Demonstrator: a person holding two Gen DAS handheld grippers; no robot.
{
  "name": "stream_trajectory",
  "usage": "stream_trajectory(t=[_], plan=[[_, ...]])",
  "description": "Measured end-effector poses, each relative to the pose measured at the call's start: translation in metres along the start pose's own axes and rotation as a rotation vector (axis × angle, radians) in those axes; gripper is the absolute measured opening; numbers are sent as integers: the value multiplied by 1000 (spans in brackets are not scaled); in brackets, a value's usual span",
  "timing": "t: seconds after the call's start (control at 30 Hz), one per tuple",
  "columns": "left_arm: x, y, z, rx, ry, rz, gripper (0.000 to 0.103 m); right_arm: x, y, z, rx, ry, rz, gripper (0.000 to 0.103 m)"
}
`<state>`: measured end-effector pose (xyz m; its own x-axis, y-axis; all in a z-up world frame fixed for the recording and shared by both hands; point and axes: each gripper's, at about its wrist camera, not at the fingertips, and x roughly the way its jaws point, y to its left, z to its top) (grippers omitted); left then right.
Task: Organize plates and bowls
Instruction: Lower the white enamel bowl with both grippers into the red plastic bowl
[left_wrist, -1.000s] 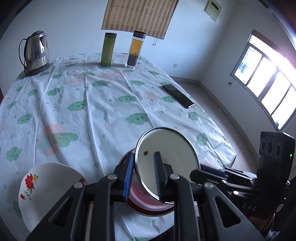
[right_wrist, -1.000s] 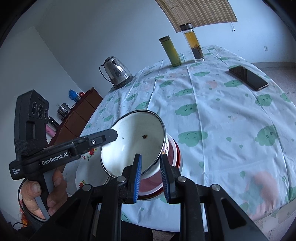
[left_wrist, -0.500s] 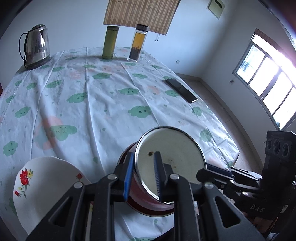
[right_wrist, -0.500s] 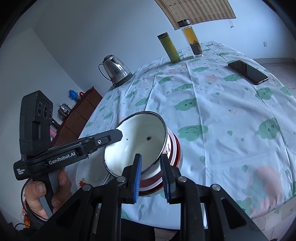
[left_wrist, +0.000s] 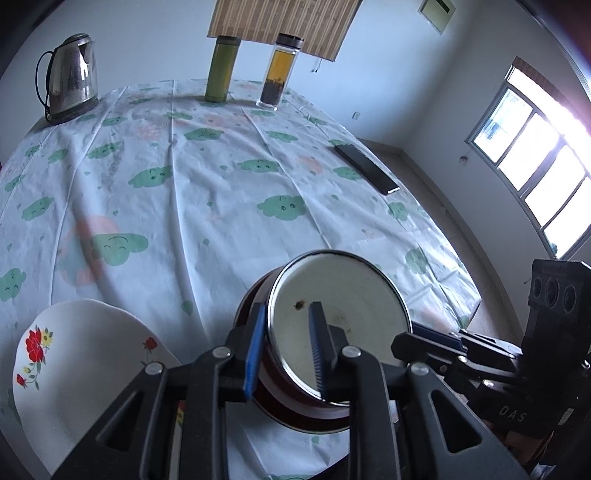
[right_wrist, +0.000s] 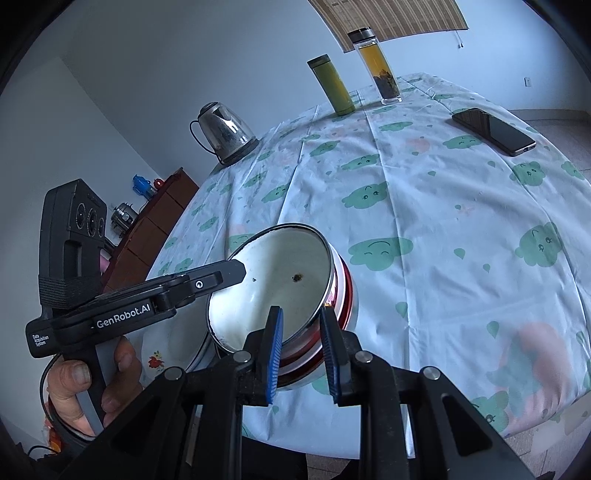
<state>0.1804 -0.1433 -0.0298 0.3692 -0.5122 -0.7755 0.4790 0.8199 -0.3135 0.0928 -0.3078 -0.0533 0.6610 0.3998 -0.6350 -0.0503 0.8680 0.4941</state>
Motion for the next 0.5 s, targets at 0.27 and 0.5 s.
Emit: stream_trajectory(t=[0.27, 0.5], plan=[[2, 2, -2, -3, 1, 3, 20, 1, -1, -1, -10, -3, 4, 24], [3, 4, -2, -11, 1, -6, 21, 0, 4, -3, -55, -13, -23, 24]])
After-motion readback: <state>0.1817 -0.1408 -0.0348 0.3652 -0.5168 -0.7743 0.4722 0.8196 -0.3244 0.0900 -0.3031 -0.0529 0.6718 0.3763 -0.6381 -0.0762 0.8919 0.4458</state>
